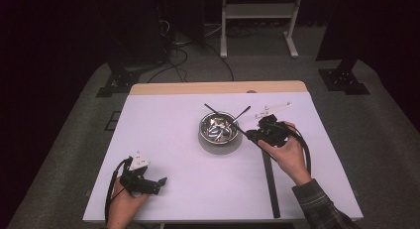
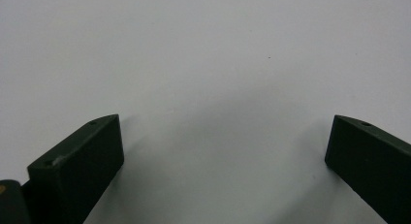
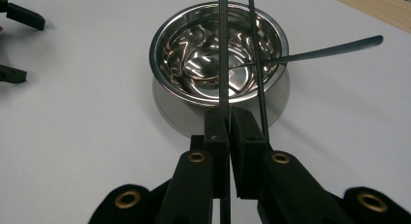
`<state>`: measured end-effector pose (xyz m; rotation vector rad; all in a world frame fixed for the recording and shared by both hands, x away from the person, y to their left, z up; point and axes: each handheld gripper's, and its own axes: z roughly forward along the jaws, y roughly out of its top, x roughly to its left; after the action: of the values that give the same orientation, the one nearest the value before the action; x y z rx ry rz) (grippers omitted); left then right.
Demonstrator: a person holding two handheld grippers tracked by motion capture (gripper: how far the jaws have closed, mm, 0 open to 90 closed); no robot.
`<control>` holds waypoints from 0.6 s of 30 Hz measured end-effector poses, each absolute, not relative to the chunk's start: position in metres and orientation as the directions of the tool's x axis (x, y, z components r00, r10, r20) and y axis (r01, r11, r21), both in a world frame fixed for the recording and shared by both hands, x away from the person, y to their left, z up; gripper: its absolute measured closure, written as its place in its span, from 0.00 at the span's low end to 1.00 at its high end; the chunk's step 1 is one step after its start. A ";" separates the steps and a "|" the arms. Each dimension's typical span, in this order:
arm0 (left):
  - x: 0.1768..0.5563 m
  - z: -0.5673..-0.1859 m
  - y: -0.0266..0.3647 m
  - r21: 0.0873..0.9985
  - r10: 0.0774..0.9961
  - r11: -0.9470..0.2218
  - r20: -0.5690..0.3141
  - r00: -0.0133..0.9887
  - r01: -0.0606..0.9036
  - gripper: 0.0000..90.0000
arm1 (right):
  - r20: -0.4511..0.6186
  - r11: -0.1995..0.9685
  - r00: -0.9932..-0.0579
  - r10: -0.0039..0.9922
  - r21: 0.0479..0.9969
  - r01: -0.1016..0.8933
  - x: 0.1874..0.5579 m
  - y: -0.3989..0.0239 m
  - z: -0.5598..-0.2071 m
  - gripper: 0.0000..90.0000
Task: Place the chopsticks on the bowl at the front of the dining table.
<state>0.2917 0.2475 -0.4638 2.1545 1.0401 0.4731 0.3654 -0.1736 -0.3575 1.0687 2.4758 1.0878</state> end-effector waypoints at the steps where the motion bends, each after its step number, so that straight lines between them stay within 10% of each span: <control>1: 0.292 -0.464 0.247 0.717 0.790 -0.442 0.026 0.613 0.539 0.00 | 0.077 0.459 -0.709 0.701 0.712 0.532 0.367 -0.172 -0.358 0.95; 18: 0.292 -0.464 0.248 0.716 0.789 -0.445 0.029 0.614 0.538 0.00 | 0.082 0.479 -0.728 0.681 0.701 0.528 0.382 -0.144 -0.362 0.95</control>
<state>0.2917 0.2477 -0.4636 2.1574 1.0385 0.4741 0.3822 -0.1439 -0.3618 1.0438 2.5172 1.0839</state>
